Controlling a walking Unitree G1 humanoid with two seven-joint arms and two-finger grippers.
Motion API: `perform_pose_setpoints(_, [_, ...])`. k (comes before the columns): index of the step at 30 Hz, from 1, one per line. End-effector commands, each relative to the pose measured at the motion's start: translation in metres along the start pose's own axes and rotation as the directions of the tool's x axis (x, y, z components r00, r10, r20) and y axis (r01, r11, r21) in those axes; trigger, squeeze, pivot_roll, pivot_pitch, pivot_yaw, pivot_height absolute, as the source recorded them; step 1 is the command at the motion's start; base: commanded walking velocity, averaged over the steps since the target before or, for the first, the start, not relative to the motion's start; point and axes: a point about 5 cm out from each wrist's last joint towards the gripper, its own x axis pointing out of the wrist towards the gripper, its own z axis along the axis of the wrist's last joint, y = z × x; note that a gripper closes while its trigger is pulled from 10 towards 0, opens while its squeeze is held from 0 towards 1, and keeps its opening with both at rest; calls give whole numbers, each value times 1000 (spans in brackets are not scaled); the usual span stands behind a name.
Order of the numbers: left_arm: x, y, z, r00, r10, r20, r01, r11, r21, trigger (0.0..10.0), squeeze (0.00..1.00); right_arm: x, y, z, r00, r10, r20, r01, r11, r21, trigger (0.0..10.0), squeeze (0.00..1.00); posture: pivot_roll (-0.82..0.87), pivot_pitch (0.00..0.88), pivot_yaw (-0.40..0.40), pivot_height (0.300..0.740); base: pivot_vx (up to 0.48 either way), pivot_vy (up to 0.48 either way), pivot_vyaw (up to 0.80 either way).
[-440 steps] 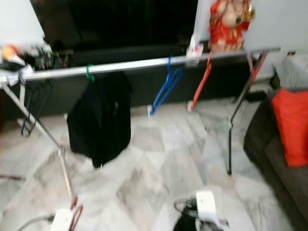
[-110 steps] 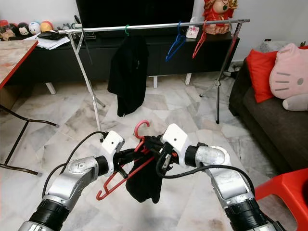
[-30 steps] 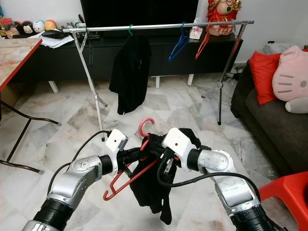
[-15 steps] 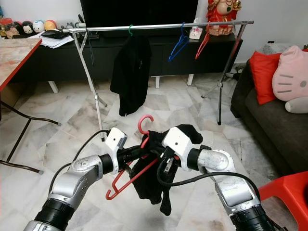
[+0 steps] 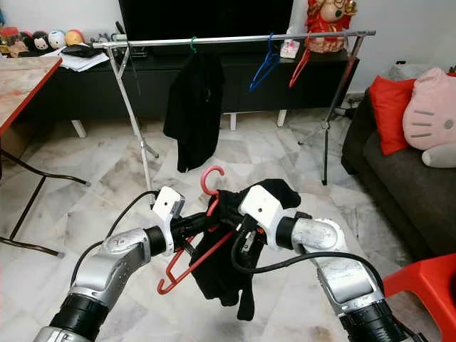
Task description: Hang hanger
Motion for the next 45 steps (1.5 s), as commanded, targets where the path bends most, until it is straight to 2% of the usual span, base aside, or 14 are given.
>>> perform_pose_setpoints(1, [1, -2, 20, 997, -18, 82, 14, 999, 48, 10000, 0, 0, 0, 2, 1000, 19, 3, -19, 1000, -9, 10000, 165, -93, 0, -39, 740, 0, 0, 0])
perform_pose_setpoints(3, [0, -2, 21, 996, -19, 86, 15, 999, 45, 10000, 0, 0, 0, 1, 1000, 19, -6, -19, 1000, -12, 10000, 169, -94, 0, -39, 740, 0, 0, 0])
perform_pose_setpoints(5, [0, -2, 21, 996, -18, 90, 15, 999, 40, 10000, 0, 0, 1, 0, 1000, 23, -12, -23, 1000, -15, 10000, 404, -94, 0, -39, 740, 0, 0, 0])
perform_pose_setpoints(14, [1, -2, 22, 995, -13, 97, 10, 999, 34, 10000, 0, 1, 1, 1, 1000, 26, -11, -26, 999, -20, 10000, 412, -96, 0, -41, 740, 0, 0, 0])
perform_pose_setpoints(18, [1, -1, 22, 995, -12, 102, 9, 999, 31, 10000, 0, 1, 2, 1, 999, 31, -13, -31, 999, -20, 10000, 506, -95, 0, -43, 740, 0, 0, 0])
perform_pose_setpoints(19, [1, -2, 22, 995, -12, 101, 9, 999, 33, 10000, 0, 1, 3, 0, 999, 40, -18, -41, 999, -23, 10000, 631, -95, 0, -43, 740, 0, 0, 0])
perform_pose_setpoints(21, [1, -2, 21, 995, -13, 99, 10, 999, 31, 10000, 0, 1, 3, -2, 999, 42, -28, -42, 999, -25, 10000, 698, -96, 0, -43, 740, 0, 0, 0])
perform_pose_setpoints(22, [1, -2, 21, 995, -13, 100, 10, 1000, 30, 10000, 0, 1, 4, -3, 999, 42, -31, -43, 999, -25, 10000, 839, -93, 0, -44, 740, 0, 0, 0])
perform_pose_setpoints(25, [1, -2, 21, 995, -14, 102, 12, 1000, 27, 10000, 0, 1, 4, -2, 999, 45, -29, -46, 999, -23, 10000, 925, -95, 0, -43, 740, 0, 0, 0])
perform_pose_setpoints(36, [2, -2, 21, 993, -19, 113, 18, 1000, 14, 10000, 0, -1, 2, -1, 999, 19, -26, -20, 999, -29, 10000, 1000, -101, 0, -45, 740, 0, 0, 0])
perform_pose_setpoints(40, [-1, -8, 19, 991, -80, 110, 77, 997, 24, 10000, 0, -6, -17, 10, 992, -119, 33, 120, 992, -31, 10000, 1000, -101, 0, -45, 740, 0, 0, 0])
perform_pose_setpoints(41, [-2, -10, 18, 990, -99, 105, 96, 995, 31, 10000, 0, -10, -25, 14, 987, -155, 46, 157, 987, -33, 10000, 169, -108, 0, -50, 740, 0, 0, 0])
perform_pose_setpoints(42, [-3, -10, 18, 988, -113, 101, 110, 993, 35, 10000, 0, -12, -29, 16, 983, -175, 50, 177, 983, -39, 10000, 0, -108, 0, -50, 740, 0, 0, 0])
perform_pose_setpoints(45, [-5, -11, 16, 987, -134, 85, 131, 990, 50, 10000, 0, -21, -41, 23, 972, -224, 75, 228, 972, -60, 10000, 0, -112, 0, -52, 740, 0, 0, 0])
